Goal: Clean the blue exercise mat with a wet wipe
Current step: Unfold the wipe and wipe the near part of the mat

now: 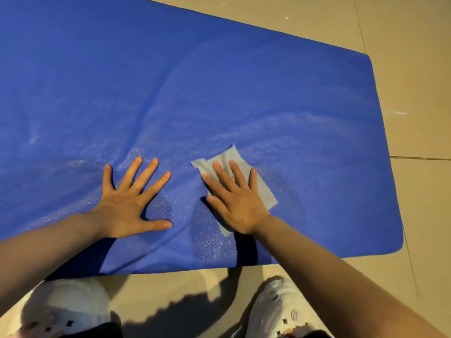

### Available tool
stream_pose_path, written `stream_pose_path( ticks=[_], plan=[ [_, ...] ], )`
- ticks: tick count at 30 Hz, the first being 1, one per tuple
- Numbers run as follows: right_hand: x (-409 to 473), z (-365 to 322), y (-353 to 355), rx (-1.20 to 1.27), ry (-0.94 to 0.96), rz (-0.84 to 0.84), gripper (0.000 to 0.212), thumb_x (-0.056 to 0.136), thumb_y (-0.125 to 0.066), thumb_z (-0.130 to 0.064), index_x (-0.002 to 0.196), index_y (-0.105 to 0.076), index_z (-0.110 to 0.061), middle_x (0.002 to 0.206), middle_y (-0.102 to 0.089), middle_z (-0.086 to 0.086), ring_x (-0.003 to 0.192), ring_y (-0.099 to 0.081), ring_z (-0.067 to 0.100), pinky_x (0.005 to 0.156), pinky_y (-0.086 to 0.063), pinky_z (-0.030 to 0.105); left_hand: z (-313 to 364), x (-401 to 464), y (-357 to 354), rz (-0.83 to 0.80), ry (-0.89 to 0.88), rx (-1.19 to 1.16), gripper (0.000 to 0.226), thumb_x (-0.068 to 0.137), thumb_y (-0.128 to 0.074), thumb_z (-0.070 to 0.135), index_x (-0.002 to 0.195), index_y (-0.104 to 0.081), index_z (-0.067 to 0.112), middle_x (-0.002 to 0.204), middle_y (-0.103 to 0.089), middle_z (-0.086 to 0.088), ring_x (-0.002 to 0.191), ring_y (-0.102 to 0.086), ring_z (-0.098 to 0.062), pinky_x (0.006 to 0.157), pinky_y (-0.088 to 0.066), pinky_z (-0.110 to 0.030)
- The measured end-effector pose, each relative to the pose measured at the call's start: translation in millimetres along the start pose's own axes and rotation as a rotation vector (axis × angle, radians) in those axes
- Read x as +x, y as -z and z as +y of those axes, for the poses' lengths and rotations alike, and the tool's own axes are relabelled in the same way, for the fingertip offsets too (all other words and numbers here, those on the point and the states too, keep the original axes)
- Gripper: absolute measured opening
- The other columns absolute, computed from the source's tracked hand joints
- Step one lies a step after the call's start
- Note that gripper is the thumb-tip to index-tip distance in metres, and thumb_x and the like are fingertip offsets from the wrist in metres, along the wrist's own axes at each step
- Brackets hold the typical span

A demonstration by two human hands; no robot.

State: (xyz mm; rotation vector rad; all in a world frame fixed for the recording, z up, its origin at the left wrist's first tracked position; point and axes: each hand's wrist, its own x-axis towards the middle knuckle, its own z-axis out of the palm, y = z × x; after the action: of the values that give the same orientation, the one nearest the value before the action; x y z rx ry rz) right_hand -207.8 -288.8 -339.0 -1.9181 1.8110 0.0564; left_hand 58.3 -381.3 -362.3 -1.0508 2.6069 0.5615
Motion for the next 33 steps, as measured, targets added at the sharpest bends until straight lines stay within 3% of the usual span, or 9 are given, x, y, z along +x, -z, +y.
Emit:
stream_pose_path(
  ticks=[2,6,12,17,21,24,28,30,33],
  plan=[
    [30.7,-13.4,-1.3,0.058,-0.105,0.115,0.067,0.093,0.0,-0.059,0.154,-0.017,-0.038,0.164,-0.005,-0.008,0.151,0.005,0.022,0.111,0.019,0.051,-2.4,1.2,0.3,0.003,-0.033,-0.007,0.105,0.069,-0.019,0.1,0.156,0.001,0.044,0.166,0.008,0.006,0.15,0.016,-0.017,0.106,0.031,-0.047],
    [57.3,28.9,6.5,0.036,-0.239,0.239,0.066,0.095,-0.01,-0.053,0.155,-0.021,-0.028,0.164,-0.012,-0.001,0.151,-0.006,0.025,0.116,0.004,0.055,-6.0,3.4,2.8,-0.023,0.006,-0.071,0.108,0.048,-0.004,0.108,0.136,0.035,0.06,0.148,0.046,0.023,0.138,0.043,-0.009,0.099,0.036,-0.05],
    [20.1,144.2,32.7,0.016,-0.762,0.317,0.062,0.102,-0.023,-0.054,0.157,-0.009,-0.03,0.165,0.002,0.002,0.151,0.002,0.028,0.118,0.003,0.056,-5.2,4.1,4.5,-0.061,-0.008,-0.053,0.111,0.045,-0.007,0.108,0.134,0.037,0.06,0.149,0.043,0.023,0.138,0.043,-0.009,0.098,0.036,-0.052],
    [14.7,119.3,21.5,0.112,-1.083,0.429,0.06,0.105,-0.024,-0.046,0.158,-0.009,-0.023,0.165,-0.001,0.006,0.151,0.001,0.029,0.118,0.004,0.058,-3.7,4.8,6.5,-0.07,0.001,-0.041,0.111,0.041,-0.001,0.109,0.131,0.041,0.059,0.145,0.049,0.023,0.135,0.046,-0.009,0.09,0.044,-0.048],
    [47.1,47.3,-7.7,0.017,-0.9,0.426,0.062,0.102,-0.022,-0.05,0.157,-0.013,-0.023,0.164,-0.007,0.009,0.15,-0.006,0.038,0.116,0.0,0.062,-3.5,3.7,5.9,-0.078,0.003,0.008,0.112,0.053,-0.011,0.106,0.145,0.027,0.053,0.155,0.036,0.019,0.142,0.036,-0.011,0.095,0.042,-0.045],
    [60.2,-30.9,-36.1,-0.075,-0.462,0.47,0.063,0.096,-0.028,-0.051,0.149,-0.041,-0.019,0.156,-0.034,0.012,0.143,-0.028,0.045,0.111,-0.01,0.067,-2.6,4.0,7.7,-0.116,0.012,0.041,0.114,0.059,-0.015,0.104,0.153,0.016,0.045,0.161,0.024,0.012,0.147,0.027,-0.015,0.1,0.037,-0.046],
    [59.1,-43.4,-38.7,-0.122,0.017,0.362,0.06,0.094,-0.034,-0.055,0.146,-0.046,-0.026,0.156,-0.036,0.006,0.144,-0.028,0.039,0.11,-0.013,0.067,-0.5,5.1,10.6,-0.168,0.002,0.034,0.113,0.065,-0.016,0.102,0.157,0.006,0.039,0.165,0.013,0.006,0.15,0.017,-0.017,0.107,0.029,-0.046],
    [55.7,2.2,-28.8,-0.144,-0.059,0.378,0.064,0.092,-0.034,-0.058,0.146,-0.046,-0.026,0.156,-0.036,0.009,0.143,-0.03,0.041,0.111,-0.014,0.064,-1.5,5.2,10.1,-0.146,0.014,-0.004,0.112,0.06,-0.014,0.104,0.152,0.017,0.047,0.16,0.027,0.014,0.146,0.03,-0.012,0.101,0.036,-0.044],
    [27.2,91.1,-1.1,-0.081,-0.498,0.357,0.076,0.088,-0.019,-0.066,0.154,-0.027,-0.028,0.163,-0.018,0.007,0.148,-0.013,0.039,0.114,-0.002,0.06,-1.9,4.0,8.1,-0.158,0.035,-0.007,0.112,0.056,-0.011,0.106,0.147,0.025,0.051,0.156,0.034,0.018,0.142,0.037,-0.01,0.096,0.041,-0.045]
  ],
)
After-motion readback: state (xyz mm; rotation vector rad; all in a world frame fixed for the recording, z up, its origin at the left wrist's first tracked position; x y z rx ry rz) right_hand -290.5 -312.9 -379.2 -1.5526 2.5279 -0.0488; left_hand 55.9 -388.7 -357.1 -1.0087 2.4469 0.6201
